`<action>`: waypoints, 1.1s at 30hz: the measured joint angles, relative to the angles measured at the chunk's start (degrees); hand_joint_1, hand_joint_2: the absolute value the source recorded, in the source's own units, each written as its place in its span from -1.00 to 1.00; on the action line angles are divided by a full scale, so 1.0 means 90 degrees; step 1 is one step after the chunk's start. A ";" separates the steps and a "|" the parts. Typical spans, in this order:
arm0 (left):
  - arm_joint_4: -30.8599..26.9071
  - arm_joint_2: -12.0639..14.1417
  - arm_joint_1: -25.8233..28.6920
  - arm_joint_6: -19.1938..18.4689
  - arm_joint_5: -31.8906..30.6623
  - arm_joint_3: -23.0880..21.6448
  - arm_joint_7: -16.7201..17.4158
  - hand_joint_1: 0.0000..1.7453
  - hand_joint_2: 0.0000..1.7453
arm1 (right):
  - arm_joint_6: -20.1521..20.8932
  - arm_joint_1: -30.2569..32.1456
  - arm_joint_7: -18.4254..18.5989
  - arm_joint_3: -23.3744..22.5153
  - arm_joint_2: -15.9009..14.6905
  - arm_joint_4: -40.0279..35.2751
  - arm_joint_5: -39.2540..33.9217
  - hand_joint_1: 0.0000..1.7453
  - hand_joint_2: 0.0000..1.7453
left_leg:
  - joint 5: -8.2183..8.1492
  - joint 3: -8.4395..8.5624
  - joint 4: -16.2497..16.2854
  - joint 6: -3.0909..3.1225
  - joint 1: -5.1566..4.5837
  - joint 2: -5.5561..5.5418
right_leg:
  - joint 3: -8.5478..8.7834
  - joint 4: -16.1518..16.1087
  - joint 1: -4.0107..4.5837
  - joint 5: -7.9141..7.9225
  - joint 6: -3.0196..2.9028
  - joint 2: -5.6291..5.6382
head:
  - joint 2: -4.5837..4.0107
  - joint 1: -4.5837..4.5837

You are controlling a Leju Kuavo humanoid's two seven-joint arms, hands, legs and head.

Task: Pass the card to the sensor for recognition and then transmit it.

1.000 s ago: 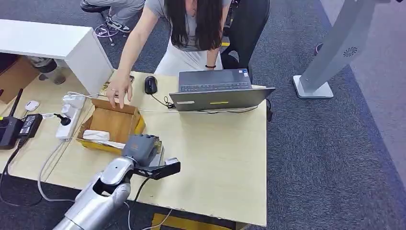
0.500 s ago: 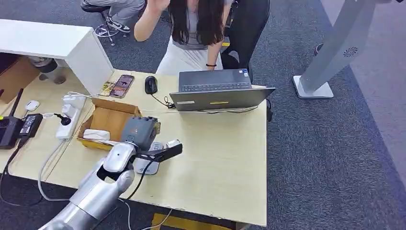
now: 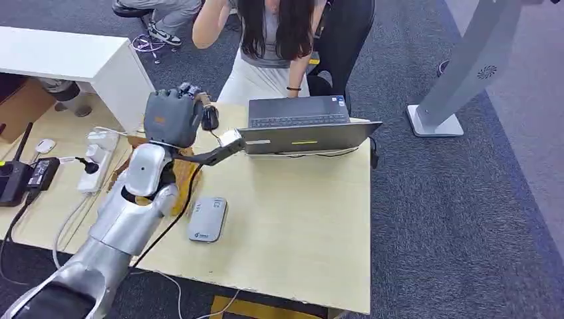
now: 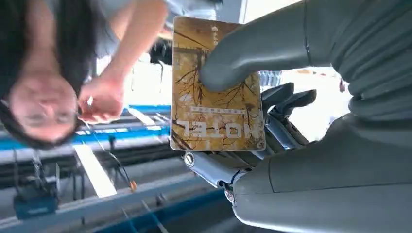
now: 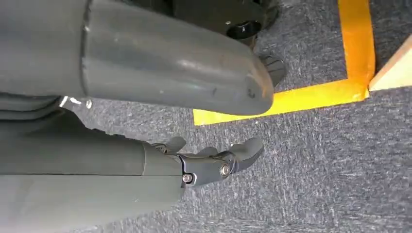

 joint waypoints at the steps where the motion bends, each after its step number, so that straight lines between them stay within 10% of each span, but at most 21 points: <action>1: 0.0158 0.0002 -0.0152 0.0051 0.0000 0.0068 -0.0039 1.00 1.00 | 0.0000 -0.0016 0.0010 0.0017 0.0010 0.0000 0.0007 -1.00 -1.00 | 0.0000 0.0003 0.0000 0.0000 -0.0001 0.0004 | 0.0000 0.0001 0.0000 0.0000 -0.0001 0.0005 | -0.0002 0.0000; 14: 0.2075 0.0070 -0.0899 0.0287 -0.0199 0.0445 0.0056 1.00 1.00 | -0.0002 -0.0081 0.0114 0.0080 0.0085 0.0005 0.0161 -1.00 -1.00 | 0.0001 0.0001 0.0000 -0.0001 0.0000 0.0000 | -0.0002 0.0003 -0.0001 -0.0001 -0.0001 0.0004 | 0.0000 0.0002; 15: 0.2168 0.0083 -0.0904 0.0289 -0.0199 0.0452 0.0056 -0.18 1.00 | -0.0002 -0.0080 0.0114 0.0080 0.0085 0.0007 0.0163 -1.00 -1.00 | 0.0001 0.0001 0.0000 -0.0001 0.0000 -0.0001 | -0.0002 0.0003 0.0000 -0.0001 -0.0001 0.0002 | 0.0000 0.0000; 24: 0.2493 0.0095 -0.0905 0.0282 -0.0199 0.0515 0.0056 -0.18 1.00 | 0.0000 -0.0058 0.0112 0.0080 0.0085 0.0019 0.0163 -1.00 -1.00 | 0.0001 -0.0001 0.0000 -0.0001 -0.0002 -0.0001 | -0.0003 0.0003 -0.0001 -0.0001 -0.0001 0.0004 | 0.0000 0.0000; 25: 0.2505 0.0095 -0.0906 0.0282 -0.0199 0.0523 0.0056 -1.00 1.00 | 0.0000 -0.0058 0.0112 0.0080 0.0085 0.0019 0.0163 -1.00 -1.00 | 0.0001 -0.0001 0.0001 -0.0001 -0.0002 -0.0001 | -0.0003 0.0002 -0.0001 0.0000 -0.0001 0.0004 | 0.0000 0.0002; 33: 0.2495 0.0070 -0.0846 0.0204 -0.0051 0.0540 -0.0200 -1.00 1.00 | 0.0000 -0.0054 0.0092 0.0080 0.0085 0.0024 0.0178 -1.00 -1.00 | 0.0001 0.0000 0.0001 -0.0001 -0.0002 -0.0001 | -0.0003 0.0002 -0.0001 0.0000 -0.0001 0.0004 | 0.0000 0.0002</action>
